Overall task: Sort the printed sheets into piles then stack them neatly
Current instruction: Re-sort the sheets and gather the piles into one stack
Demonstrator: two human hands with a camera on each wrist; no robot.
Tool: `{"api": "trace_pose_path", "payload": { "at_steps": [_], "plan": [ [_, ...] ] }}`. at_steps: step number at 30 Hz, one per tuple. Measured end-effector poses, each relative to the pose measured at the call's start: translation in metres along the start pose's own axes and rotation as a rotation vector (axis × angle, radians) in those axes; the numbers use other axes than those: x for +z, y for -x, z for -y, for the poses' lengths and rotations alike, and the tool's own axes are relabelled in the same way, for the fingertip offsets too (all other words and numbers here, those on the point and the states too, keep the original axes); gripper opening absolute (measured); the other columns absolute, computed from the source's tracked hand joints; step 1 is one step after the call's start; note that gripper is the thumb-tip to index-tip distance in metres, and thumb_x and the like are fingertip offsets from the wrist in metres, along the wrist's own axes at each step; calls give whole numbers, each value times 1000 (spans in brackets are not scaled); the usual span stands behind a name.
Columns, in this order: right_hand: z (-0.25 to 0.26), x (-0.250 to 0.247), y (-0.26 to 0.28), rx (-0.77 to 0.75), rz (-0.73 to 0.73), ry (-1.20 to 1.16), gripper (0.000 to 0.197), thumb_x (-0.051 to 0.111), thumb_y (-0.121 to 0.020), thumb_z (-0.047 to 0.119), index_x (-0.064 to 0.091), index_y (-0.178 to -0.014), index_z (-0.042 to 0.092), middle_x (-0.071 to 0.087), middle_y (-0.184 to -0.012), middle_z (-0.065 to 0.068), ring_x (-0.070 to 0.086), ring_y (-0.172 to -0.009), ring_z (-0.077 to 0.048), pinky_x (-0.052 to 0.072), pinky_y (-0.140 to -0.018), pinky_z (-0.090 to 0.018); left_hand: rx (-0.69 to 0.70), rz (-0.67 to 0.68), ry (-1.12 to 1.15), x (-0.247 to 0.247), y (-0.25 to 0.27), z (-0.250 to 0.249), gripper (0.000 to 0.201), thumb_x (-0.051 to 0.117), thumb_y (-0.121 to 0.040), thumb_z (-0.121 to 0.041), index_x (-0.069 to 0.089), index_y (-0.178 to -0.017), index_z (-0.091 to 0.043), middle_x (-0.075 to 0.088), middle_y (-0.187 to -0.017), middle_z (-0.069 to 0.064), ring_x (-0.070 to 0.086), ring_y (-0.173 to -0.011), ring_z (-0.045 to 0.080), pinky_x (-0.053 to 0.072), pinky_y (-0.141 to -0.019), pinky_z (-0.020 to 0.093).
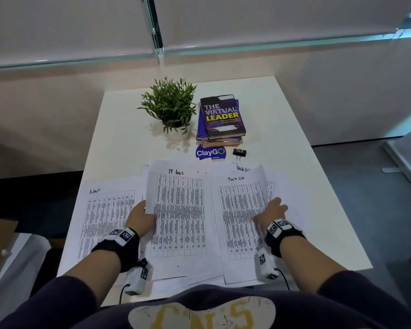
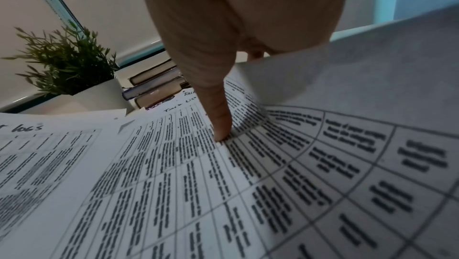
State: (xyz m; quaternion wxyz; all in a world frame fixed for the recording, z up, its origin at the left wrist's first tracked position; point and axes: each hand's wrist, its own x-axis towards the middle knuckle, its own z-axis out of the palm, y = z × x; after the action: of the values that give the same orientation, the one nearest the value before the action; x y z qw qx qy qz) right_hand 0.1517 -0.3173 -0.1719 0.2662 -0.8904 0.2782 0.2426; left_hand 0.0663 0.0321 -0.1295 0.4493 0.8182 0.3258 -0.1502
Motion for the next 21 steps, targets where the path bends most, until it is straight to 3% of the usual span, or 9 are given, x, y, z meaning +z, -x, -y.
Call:
{"api": "trace_pose_path", "payload": {
  "at_steps": [4, 7, 9, 12, 14, 16, 18, 19, 21],
  "plan": [
    [1, 2, -1, -34, 3, -98, 87, 83, -70, -1, 23, -132, 8, 46, -126, -24, 56, -92, -32, 51, -71, -36, 5, 5, -10, 2, 2, -1, 31, 56, -92, -4, 52, -122, -13, 62, -100, 13, 61, -86, 33, 57, -82, 52],
    [6, 0, 1, -8, 26, -162, 90, 78, -75, -4, 17, -141, 2, 51, -129, -24, 59, -101, -33, 52, -82, -40, 18, 7, -23, 0, 1, -2, 32, 57, -91, -4, 52, -122, -13, 62, -104, 15, 61, -88, 34, 56, -83, 53],
    [9, -3, 3, 28, -1, -96, 76, 82, -75, 5, 33, -133, -5, 59, -119, -22, 61, -106, -35, 53, -88, -40, 34, -2, -36, -4, -1, -1, 32, 57, -90, -4, 53, -121, -12, 62, -106, 16, 62, -94, 37, 55, -84, 55],
    [11, -7, 1, -7, 62, -79, 33, 74, -81, 9, 62, -106, -7, 61, -80, -11, 62, -79, -29, 57, -72, -35, 46, -21, -41, -14, -4, 0, 28, 57, -90, -4, 53, -116, -15, 62, -103, 16, 63, -95, 40, 55, -84, 57],
    [10, -10, 4, -44, 66, -206, 34, 71, -84, 11, 62, -111, -7, 61, -87, -12, 65, -86, -30, 53, -69, -30, 33, -41, -43, -23, -7, 3, 27, 55, -90, -3, 53, -114, -14, 63, -99, 16, 63, -88, 39, 56, -80, 57],
    [11, -9, 9, -70, 74, -332, 58, 71, -88, 20, 48, -133, -8, 58, -113, -17, 58, -119, -35, 48, -87, -33, 17, -84, -41, -33, -11, 4, 25, 52, -89, 0, 55, -112, -10, 63, -96, 18, 62, -83, 37, 56, -77, 52],
    [14, -2, 14, -122, 94, -416, 79, 74, -86, 31, 36, -144, -5, 49, -142, -17, 46, -133, -35, 40, -105, -40, 4, -146, -45, -43, -14, 5, 22, 51, -90, 1, 55, -110, -6, 62, -99, 21, 60, -89, 38, 53, -77, 47],
    [16, 1, 15, -143, 93, -431, 75, 76, -84, 35, 41, -141, -2, 48, -142, -14, 47, -132, -35, 40, -106, -41, -3, -172, -45, -48, -15, 5, 20, 50, -89, 1, 55, -108, -4, 61, -100, 23, 59, -92, 40, 52, -78, 47],
    [18, 7, 21, -181, 106, -435, 54, 77, -80, 39, 48, -119, 15, 55, -125, -11, 55, -122, -34, 43, -99, -40, -6, -213, -37, -57, -18, 5, 19, 49, -88, 2, 55, -106, -1, 60, -98, 25, 60, -91, 41, 51, -79, 49]
  ]
}}
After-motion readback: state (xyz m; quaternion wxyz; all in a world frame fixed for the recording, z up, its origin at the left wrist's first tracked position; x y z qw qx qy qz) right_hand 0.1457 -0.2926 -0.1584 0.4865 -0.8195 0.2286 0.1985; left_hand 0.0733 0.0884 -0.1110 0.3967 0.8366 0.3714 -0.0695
